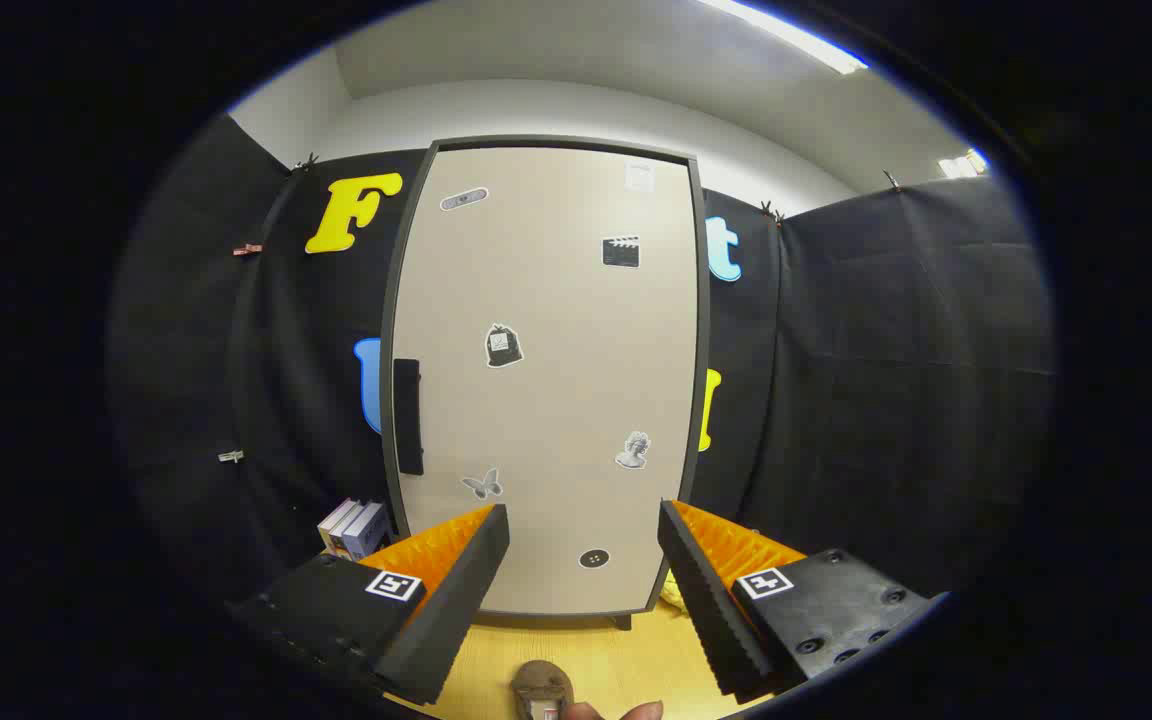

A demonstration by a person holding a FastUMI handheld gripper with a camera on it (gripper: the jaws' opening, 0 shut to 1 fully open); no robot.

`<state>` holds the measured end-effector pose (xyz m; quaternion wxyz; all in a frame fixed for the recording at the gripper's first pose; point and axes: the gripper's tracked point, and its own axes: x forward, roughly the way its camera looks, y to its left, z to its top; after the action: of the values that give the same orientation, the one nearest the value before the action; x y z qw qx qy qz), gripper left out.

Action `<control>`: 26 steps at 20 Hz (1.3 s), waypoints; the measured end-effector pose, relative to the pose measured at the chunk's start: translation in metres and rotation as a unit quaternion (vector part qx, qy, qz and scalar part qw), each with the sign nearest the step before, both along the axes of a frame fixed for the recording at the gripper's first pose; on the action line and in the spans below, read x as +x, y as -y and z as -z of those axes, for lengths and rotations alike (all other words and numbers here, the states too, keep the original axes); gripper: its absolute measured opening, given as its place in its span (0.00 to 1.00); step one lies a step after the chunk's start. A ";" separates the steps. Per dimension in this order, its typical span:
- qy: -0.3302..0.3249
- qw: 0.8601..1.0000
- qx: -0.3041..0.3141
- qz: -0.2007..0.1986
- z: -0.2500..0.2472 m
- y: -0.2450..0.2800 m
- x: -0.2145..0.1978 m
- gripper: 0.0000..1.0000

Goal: Open the shoe cabinet door, grab the shoes and put them into the shoe cabinet, then close the shoe cabinet door.

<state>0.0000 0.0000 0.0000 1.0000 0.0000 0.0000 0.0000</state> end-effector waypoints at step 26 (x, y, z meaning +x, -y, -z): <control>0.004 0.997 0.031 -0.064 -0.023 -0.099 0.061 0.98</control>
<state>0.0614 0.0990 0.0228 0.9975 0.0308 -0.0036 0.0640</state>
